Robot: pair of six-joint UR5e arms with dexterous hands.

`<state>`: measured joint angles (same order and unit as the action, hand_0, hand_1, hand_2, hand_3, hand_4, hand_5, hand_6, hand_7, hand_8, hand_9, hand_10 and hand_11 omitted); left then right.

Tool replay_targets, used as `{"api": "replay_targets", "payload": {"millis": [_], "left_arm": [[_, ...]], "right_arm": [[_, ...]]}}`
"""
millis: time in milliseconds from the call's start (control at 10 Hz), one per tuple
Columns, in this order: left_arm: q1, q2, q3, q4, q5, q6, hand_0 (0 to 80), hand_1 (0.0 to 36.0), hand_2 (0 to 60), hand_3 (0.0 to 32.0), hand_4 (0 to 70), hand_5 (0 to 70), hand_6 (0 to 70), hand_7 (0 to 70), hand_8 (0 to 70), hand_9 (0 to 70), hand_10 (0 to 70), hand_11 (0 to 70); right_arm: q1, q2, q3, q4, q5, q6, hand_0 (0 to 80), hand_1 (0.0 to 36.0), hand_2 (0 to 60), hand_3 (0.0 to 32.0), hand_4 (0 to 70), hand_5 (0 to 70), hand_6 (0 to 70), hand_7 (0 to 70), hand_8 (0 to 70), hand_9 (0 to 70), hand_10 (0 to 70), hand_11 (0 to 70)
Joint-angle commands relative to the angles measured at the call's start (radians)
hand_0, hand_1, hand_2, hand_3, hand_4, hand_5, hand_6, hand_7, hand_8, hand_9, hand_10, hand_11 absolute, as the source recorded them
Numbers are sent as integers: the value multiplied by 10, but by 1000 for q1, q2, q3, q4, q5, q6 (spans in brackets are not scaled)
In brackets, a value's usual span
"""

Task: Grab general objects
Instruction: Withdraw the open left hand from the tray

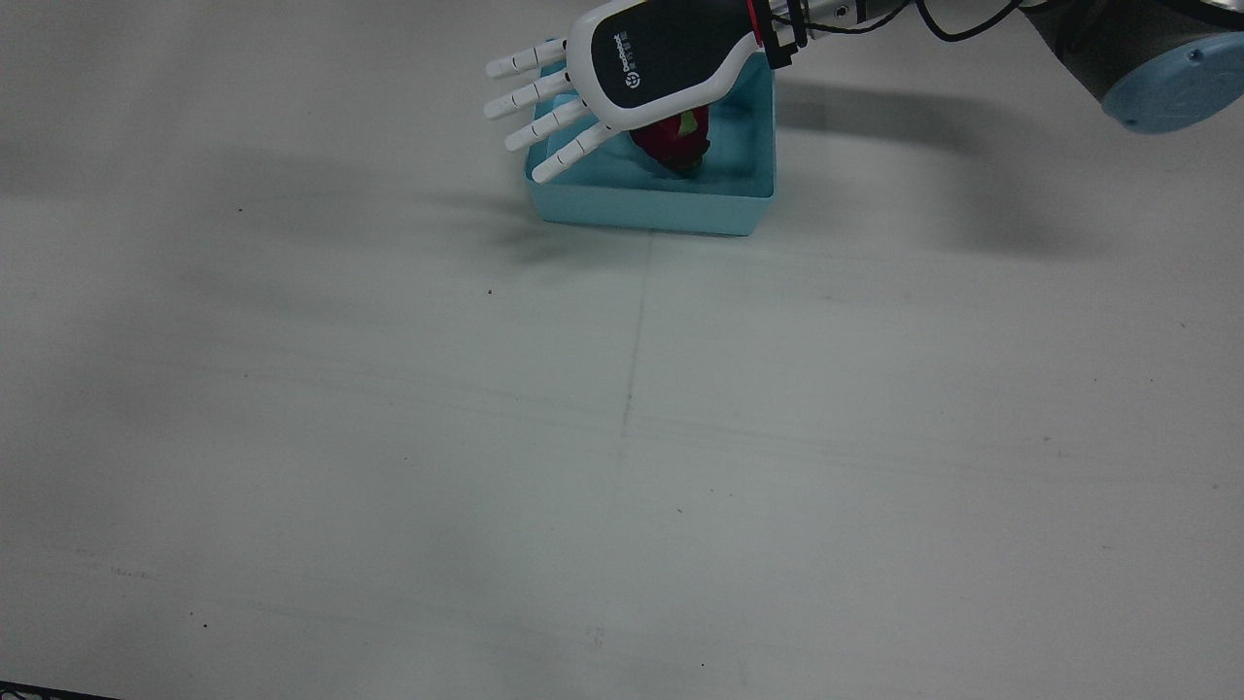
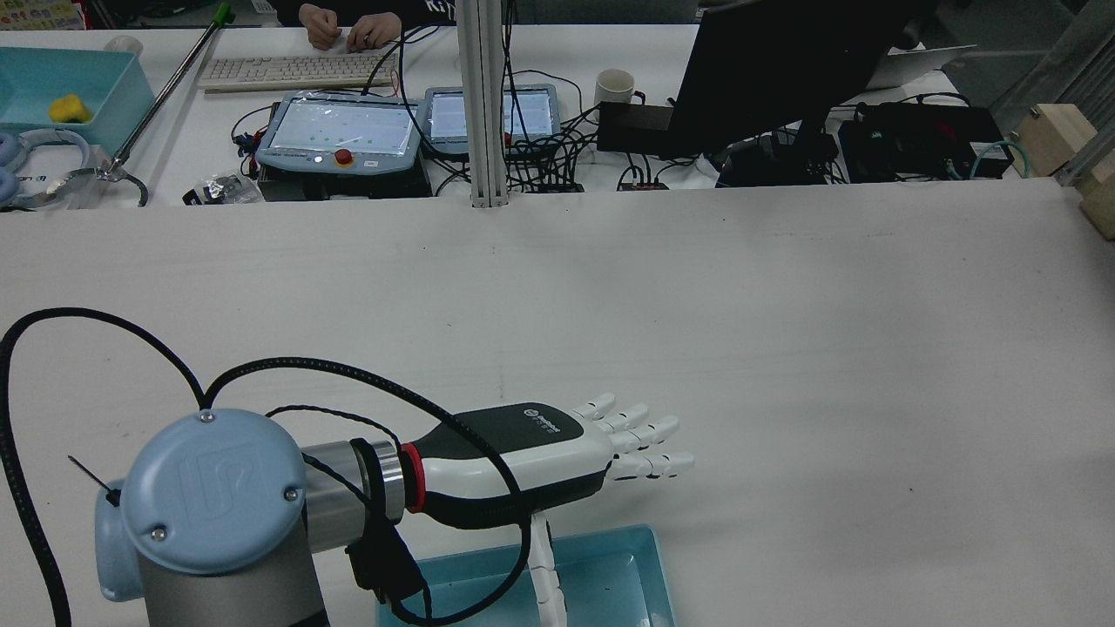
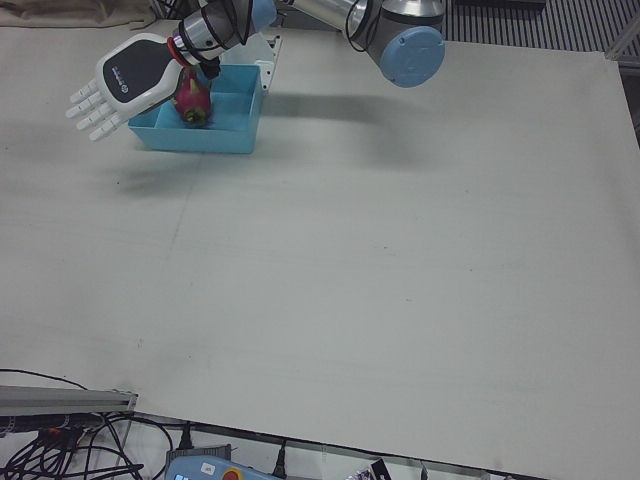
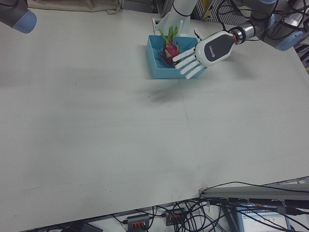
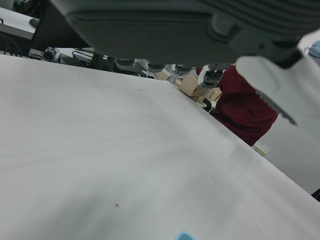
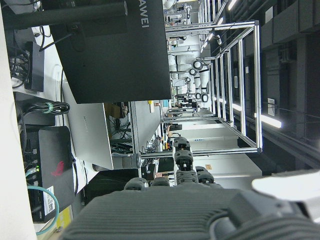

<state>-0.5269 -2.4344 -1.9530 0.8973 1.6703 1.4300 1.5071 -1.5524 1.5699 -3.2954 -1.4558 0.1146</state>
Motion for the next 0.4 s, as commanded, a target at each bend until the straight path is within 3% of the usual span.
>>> {"api": "replay_targets", "payload": {"millis": [0, 300], "left_arm": [[-157, -6, 86, -80, 2, -77, 487, 108, 0, 0, 0, 0, 0, 60, 0, 0, 0, 0], [-284, -6, 132, -162, 2, -198, 492, 116, 0, 0, 0, 0, 0, 92, 0, 4, 0, 0]], "right_arm": [[1, 0, 4, 0, 0, -3, 0, 0, 0, 0, 0, 0, 0, 0, 0, 0, 0, 0], [1, -2, 9, -1, 0, -4, 0, 0, 0, 0, 0, 0, 0, 0, 0, 0, 0, 0]]}}
